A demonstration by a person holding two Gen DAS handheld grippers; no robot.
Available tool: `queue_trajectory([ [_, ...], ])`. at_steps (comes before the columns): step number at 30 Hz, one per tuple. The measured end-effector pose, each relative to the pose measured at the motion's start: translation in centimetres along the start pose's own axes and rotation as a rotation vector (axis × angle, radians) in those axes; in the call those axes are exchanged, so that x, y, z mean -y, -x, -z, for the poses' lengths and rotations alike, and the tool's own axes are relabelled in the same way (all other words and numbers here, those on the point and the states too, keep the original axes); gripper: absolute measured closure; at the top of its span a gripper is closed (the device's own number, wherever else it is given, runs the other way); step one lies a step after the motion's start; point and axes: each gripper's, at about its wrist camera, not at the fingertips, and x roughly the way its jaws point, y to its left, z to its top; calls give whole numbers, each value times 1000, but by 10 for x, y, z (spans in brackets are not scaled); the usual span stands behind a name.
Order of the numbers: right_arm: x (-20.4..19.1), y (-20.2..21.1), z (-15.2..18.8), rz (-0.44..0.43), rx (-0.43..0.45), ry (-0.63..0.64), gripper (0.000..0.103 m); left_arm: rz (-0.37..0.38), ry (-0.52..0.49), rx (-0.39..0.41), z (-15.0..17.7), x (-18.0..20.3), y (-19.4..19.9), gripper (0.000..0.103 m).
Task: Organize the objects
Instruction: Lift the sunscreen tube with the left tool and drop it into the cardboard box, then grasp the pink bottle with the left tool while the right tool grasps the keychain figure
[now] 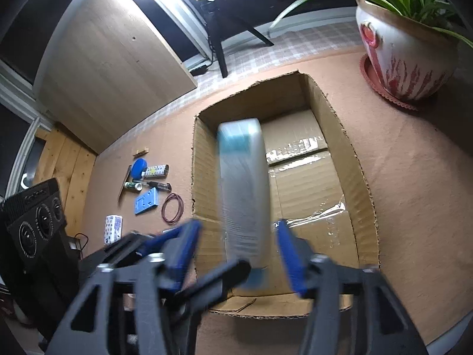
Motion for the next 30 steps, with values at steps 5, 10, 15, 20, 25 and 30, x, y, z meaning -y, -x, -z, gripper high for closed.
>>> queue_trajectory([
  [5,-5,4,2,8,16,10,45,-37,2,-6,7,-10,7,22],
  [10,-21,7,6,3,28,46,45,-57,19,-15,19,-26,19,22],
  [15,-43,10,13,6,43,100,45,-93,41,-9,38,-50,43,22],
  [20,-64,6,23,-5,39,138,45,-142,87,-8,61,-83,69,21],
  [25,-88,-7,41,-24,9,180,45,-192,114,-27,90,-111,89,21],
  [30,-112,-25,56,-48,-44,221,45,-211,182,-79,117,-145,99,21],
])
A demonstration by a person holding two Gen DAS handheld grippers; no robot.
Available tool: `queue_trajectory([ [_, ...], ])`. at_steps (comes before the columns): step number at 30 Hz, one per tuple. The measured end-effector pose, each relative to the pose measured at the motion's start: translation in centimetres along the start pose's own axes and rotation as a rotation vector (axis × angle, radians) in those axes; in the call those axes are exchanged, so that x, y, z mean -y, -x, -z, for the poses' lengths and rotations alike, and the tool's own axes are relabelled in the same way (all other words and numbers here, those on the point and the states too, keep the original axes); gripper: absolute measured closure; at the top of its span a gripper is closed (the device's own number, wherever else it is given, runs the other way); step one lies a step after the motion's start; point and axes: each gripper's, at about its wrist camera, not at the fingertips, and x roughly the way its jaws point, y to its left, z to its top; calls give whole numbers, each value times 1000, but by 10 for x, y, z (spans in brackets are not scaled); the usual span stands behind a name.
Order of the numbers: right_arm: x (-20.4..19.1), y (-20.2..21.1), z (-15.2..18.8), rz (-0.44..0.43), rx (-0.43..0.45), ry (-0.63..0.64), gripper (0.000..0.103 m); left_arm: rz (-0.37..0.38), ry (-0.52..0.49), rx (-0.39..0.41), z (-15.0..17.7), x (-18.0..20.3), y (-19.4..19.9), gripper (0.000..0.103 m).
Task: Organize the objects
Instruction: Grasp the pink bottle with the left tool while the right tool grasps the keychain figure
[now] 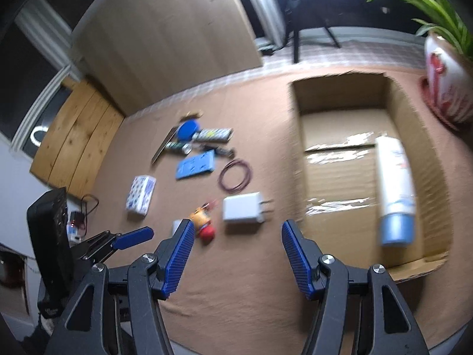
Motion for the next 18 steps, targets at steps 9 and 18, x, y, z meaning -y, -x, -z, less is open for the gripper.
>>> queue_trajectory([
  [9,-35,-50,2,-60,-120,32,48,-20,20,-41,27,-30,-1,21],
  [18,-48,-94,-1,-35,-206,38,68,-33,27,-64,35,-40,-12,38],
])
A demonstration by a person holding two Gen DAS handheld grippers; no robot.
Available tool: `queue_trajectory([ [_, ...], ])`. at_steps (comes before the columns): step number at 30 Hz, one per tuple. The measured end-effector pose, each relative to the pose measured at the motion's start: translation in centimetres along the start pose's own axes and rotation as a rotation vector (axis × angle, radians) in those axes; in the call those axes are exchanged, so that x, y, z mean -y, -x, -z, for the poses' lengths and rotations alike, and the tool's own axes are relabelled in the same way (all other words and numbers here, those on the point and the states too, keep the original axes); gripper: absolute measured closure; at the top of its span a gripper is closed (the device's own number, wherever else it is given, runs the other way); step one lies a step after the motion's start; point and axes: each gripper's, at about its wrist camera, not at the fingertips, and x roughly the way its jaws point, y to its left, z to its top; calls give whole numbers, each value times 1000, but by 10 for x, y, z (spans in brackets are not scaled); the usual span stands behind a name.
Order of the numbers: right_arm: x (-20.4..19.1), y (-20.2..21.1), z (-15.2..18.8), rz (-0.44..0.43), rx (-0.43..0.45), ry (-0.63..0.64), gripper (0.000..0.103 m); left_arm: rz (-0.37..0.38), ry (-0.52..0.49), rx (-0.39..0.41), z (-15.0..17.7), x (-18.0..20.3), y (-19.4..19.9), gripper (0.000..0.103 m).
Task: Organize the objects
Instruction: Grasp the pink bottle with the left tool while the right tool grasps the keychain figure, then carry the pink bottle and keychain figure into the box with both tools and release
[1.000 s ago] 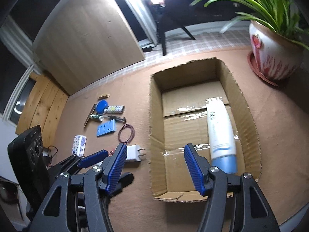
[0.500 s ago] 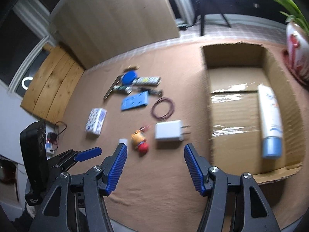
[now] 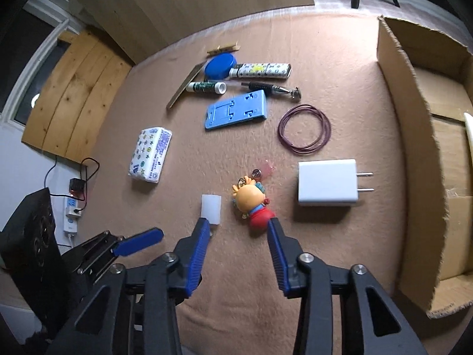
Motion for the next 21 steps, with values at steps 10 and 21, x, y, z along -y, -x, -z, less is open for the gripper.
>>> queue_trajectory([
  [10,-13,-24,-12,103,-34,59,70,13,11,-36,6,-9,-13,66],
  [21,-16,-37,-18,214,-61,123,75,26,8,-36,7,-9,-19,77],
])
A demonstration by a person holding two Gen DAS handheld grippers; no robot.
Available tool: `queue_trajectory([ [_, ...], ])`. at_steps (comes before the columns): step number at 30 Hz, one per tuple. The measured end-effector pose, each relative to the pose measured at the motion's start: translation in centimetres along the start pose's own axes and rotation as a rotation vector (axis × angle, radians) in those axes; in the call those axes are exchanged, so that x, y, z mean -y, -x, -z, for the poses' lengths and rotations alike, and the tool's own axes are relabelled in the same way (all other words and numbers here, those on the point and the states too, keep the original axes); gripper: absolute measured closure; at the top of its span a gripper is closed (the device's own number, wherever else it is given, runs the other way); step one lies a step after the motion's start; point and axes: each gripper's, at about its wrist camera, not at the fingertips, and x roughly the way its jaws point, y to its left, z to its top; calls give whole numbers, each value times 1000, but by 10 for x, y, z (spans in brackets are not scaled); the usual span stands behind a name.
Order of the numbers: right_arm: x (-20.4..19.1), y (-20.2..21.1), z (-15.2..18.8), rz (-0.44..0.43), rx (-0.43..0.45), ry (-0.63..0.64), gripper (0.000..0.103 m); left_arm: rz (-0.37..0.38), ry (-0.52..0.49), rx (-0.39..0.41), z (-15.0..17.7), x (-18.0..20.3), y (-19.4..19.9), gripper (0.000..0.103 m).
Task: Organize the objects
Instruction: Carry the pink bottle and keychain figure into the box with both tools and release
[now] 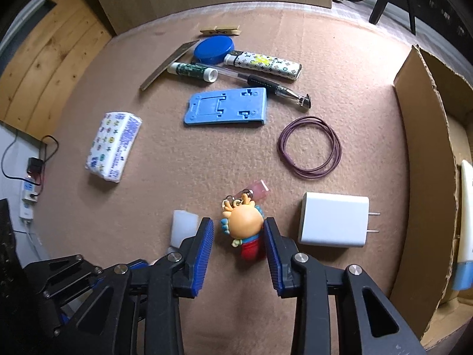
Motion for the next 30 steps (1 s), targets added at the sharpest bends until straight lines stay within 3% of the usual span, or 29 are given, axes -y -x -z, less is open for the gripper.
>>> queue_trajectory([
  [7,10,1,6,-15,14,-14,80,22,18,9,-1,-3,-1,81],
  [11,13,8,16,-69,26,-32,81,30,32,16,-2,-6,3,82],
  [21,41,71,53,-163,148,-127,81,37,47,75,-13,-9,30,82],
  [30,89,123,68,-55,275,-209,81,75,-43,135,-48,32,48,82],
])
